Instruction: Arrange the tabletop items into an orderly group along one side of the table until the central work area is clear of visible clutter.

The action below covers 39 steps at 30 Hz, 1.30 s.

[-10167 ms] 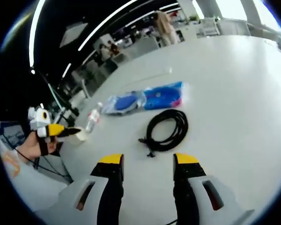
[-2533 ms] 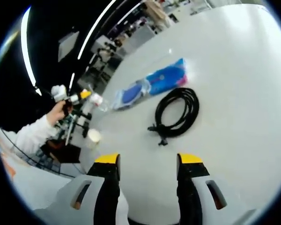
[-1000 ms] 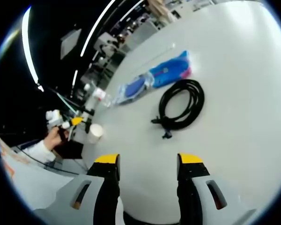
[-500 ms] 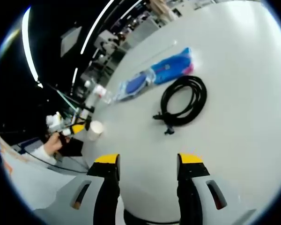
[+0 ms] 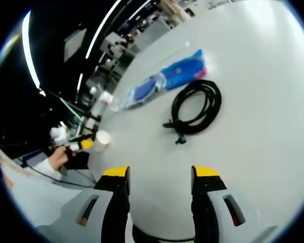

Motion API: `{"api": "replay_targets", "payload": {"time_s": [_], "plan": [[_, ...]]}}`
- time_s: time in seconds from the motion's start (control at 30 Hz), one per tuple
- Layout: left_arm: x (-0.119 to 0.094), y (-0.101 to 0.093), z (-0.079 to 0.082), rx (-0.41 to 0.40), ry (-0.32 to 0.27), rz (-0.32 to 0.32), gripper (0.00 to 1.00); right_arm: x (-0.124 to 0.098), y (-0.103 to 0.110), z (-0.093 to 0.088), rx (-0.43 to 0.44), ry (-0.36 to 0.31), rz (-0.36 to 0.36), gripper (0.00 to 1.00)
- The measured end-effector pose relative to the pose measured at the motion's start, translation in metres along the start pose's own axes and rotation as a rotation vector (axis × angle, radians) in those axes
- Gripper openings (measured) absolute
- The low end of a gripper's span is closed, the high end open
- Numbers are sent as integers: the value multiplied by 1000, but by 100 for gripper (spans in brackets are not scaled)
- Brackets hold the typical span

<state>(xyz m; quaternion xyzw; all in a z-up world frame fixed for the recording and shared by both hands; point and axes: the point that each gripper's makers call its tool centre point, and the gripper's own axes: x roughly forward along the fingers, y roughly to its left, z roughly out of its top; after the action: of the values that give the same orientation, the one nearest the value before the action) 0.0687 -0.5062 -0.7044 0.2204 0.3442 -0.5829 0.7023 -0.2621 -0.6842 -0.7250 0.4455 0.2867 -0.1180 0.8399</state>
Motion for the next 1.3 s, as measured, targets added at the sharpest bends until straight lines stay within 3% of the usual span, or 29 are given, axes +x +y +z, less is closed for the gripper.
{"api": "replay_targets", "payload": {"time_s": [0.03,0.13,0.23,0.33,0.47,0.6,0.67,0.83,0.93,1.17,1.23,1.3], "plan": [[0,0,-2,4,13,-5,82,0,0,0,3,-1,-1,46],[2,4,-14,120,108,-15,77,-2,-2,0,15,-7,1,46],[4,5,-21,201,162,-26,74,-3,-3,1,25,-16,-1,46],[9,7,-21,222,158,-26,69,-3,-4,1,30,-19,-4,46],[14,14,-22,204,160,8,51,-3,-4,1,41,-23,-4,46],[16,13,-31,211,200,16,44,-4,-5,0,46,-23,-12,46],[17,12,-31,207,190,15,43,-4,-6,1,50,-25,-14,45],[16,7,-27,158,147,18,39,-4,-6,2,49,-24,-18,45],[14,-2,-12,167,68,17,38,-3,-5,2,45,-23,-17,45],[12,-29,33,17,-158,-16,38,-1,-2,3,32,-17,-9,45],[12,-38,43,-7,-207,-32,38,0,-1,3,28,-15,-6,45],[14,-46,46,-16,-202,-49,38,0,0,3,24,-15,-4,45]]}}
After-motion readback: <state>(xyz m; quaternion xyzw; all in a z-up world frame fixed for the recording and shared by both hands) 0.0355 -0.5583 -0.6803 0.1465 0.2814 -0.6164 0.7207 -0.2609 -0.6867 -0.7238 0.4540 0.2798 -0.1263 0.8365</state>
